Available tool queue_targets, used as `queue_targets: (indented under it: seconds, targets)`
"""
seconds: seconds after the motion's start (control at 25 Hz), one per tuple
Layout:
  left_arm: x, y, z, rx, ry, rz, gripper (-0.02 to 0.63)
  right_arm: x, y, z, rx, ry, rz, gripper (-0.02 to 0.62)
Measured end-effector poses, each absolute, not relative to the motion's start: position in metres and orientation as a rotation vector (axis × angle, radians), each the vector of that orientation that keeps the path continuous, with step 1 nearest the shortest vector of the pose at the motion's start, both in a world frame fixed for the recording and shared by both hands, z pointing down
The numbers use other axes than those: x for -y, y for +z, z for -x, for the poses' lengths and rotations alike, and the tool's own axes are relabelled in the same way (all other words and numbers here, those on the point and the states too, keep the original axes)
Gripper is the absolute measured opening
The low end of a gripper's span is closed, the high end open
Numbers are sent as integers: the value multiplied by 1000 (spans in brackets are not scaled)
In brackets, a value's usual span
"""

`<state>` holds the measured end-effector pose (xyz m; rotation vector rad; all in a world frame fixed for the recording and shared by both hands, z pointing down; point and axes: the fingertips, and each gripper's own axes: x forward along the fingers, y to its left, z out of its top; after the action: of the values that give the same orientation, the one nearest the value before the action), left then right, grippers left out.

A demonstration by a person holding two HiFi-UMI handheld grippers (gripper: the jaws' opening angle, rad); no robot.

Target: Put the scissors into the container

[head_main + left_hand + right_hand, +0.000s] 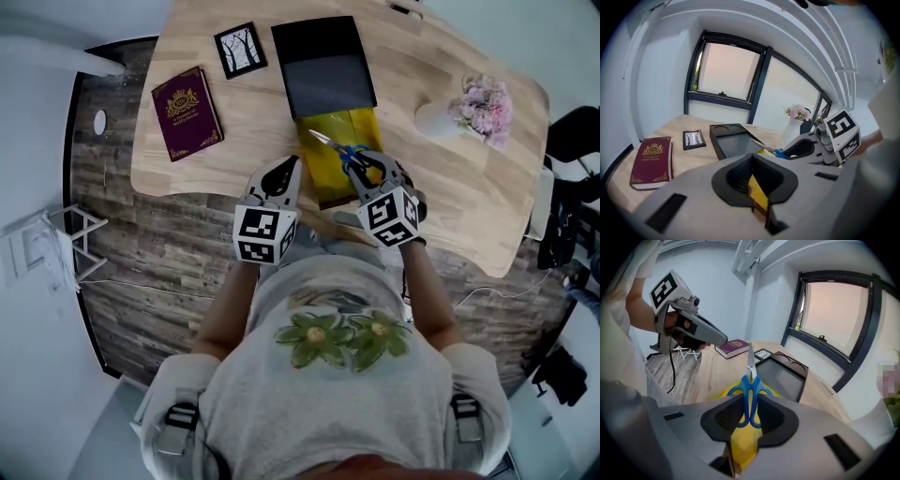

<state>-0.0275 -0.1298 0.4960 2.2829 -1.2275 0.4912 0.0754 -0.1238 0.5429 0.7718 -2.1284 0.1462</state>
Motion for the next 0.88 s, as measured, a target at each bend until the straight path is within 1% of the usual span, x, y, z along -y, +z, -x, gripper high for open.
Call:
queue_targets:
  seconds: [0.88]
  targets:
    - [126,505,16,1183,544,-2299,6,129,591,-76,2062,202,-724,86]
